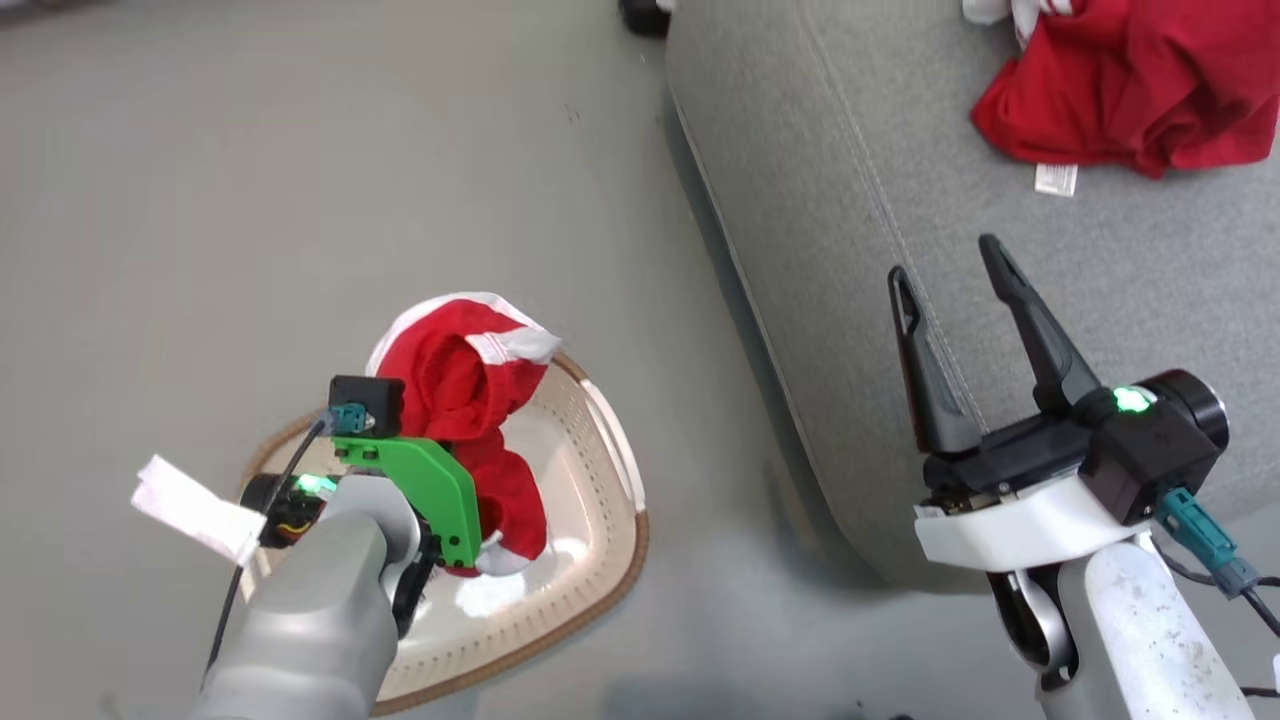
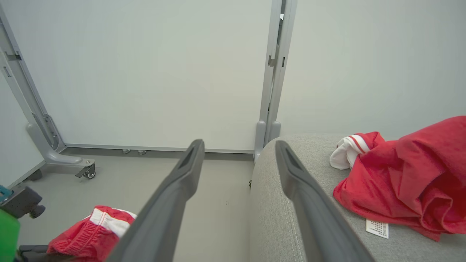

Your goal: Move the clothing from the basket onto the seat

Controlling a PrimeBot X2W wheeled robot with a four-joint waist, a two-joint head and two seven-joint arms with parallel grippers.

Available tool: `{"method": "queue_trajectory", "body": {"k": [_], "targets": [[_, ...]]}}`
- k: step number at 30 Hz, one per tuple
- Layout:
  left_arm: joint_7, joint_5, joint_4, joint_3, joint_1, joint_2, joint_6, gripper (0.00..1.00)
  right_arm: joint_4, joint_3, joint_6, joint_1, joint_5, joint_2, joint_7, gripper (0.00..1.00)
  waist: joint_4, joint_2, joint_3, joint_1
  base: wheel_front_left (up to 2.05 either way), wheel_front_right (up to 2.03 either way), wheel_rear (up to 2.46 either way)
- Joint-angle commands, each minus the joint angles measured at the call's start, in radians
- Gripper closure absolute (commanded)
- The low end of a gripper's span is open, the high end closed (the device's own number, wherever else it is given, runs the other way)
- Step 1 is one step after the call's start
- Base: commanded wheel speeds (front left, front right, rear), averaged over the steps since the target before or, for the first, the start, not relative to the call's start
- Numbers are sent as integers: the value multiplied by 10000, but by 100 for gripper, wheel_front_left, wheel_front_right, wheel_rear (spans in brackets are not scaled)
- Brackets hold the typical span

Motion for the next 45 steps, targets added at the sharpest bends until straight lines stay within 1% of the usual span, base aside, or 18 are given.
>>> {"method": "queue_trajectory", "body": {"k": [1,6,10,12,17,23,26,31,36,37,38,42,45], "targets": [[-199,-194,-116,80,288,-18,-52,100,76,24,-10,256,58,-103,-5,0,977,0,-1815,1,0,0,0],[-645,-669,-879,302,690,-53,-69,100,265,242,-10,626,156,-246,-5,0,1161,0,-2559,1,0,0,0],[-792,-976,-1746,593,961,192,-70,100,395,367,-10,876,233,-306,-5,0,1235,0,-3066,1,0,0,0],[-815,-955,-2460,978,1005,376,-71,100,444,458,-10,989,257,-352,-5,0,1258,0,-3270,1,0,0,0],[-793,-365,-4431,2298,1747,600,-71,100,569,639,-10,1226,360,-411,-5,0,1300,0,-3720,1,0,0,0],[-796,510,-6663,3619,2670,488,-72,100,665,871,-10,1337,356,-411,-5,0,1295,0,-4011,1,0,0,0],[-786,1063,-7595,3991,3050,443,-73,100,697,964,-10,1345,381,-399,-5,0,1276,0,-4129,1,0,0,0],[-785,1285,-8973,4269,3575,174,-73,100,730,1119,-10,1397,440,-440,-5,0,1233,0,-4256,1,0,0,0],[-785,905,-10328,4599,3972,-49,-72,100,721,1233,-10,1446,448,-460,-5,0,1197,0,-4331,1,0,0,0],[-785,799,-10767,4606,4046,-143,-74,100,732,1279,-10,1483,466,-480,-5,0,1202,0,-4355,1,0,0,0],[-784,747,-10917,4589,4082,-174,-74,100,746,1317,-10,1498,453,-504,-5,0,1205,0,-4366,1,0,0,0],[-786,143,-11640,4337,4091,-253,-74,100,772,1415,-10,1535,426,-540,-5,0,1219,0,-4406,1,0,0,0],[-786,-726,-12091,3960,3943,-279,-74,100,755,1471,-10,1484,448,-543,-5,0,1222,0,-4391,1,0,0,0]]}}
